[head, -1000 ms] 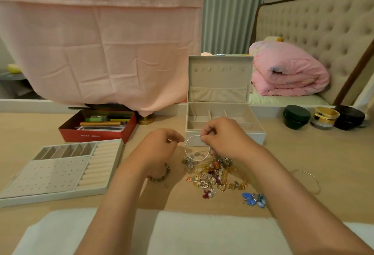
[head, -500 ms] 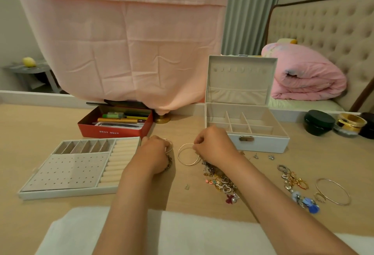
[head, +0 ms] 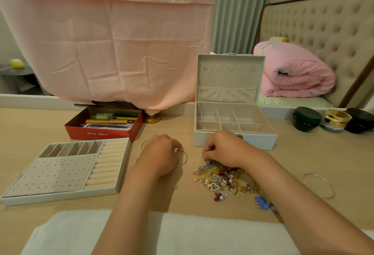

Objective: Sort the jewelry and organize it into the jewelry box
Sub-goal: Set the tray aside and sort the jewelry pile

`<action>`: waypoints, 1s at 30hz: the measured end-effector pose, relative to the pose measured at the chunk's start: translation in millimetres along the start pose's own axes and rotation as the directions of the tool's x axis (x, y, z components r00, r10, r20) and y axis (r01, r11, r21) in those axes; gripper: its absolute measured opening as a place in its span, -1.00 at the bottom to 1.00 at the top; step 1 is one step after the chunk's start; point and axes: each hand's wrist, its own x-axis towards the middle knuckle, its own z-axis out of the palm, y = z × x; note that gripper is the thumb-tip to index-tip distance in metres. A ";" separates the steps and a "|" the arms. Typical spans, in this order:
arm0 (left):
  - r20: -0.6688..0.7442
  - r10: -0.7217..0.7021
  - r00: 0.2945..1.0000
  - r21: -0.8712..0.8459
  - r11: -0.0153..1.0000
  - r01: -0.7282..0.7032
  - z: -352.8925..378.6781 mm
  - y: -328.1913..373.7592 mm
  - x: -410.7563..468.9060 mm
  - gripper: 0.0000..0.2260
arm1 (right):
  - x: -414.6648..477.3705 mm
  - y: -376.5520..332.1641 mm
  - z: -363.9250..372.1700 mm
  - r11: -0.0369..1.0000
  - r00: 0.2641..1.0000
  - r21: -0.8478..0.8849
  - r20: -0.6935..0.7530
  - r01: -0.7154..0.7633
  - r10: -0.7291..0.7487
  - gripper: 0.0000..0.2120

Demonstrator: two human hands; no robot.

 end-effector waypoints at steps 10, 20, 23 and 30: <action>-0.182 0.393 0.901 -0.118 0.901 -0.417 24.2 85.0 -19.0 -0.75 | -49.0 47.8 -50.2 0.970 0.958 -0.108 0.167 -0.219 0.235 -0.90; -0.133 0.409 0.903 -0.126 0.896 -0.425 39.3 82.5 -20.2 -0.71 | -52.0 46.6 -57.1 0.972 0.921 -0.064 0.312 -0.224 0.233 -0.94; -0.100 0.332 0.938 -0.431 0.835 -0.341 32.3 88.0 -25.2 -0.77 | -58.8 37.4 -70.5 0.973 0.924 0.119 0.354 -0.198 0.145 -0.88; -0.075 0.226 0.971 -0.687 0.694 -0.215 -6.9 65.1 -33.2 -0.89 | -54.9 9.7 -62.8 0.881 0.990 0.470 0.138 -0.052 -0.015 -0.91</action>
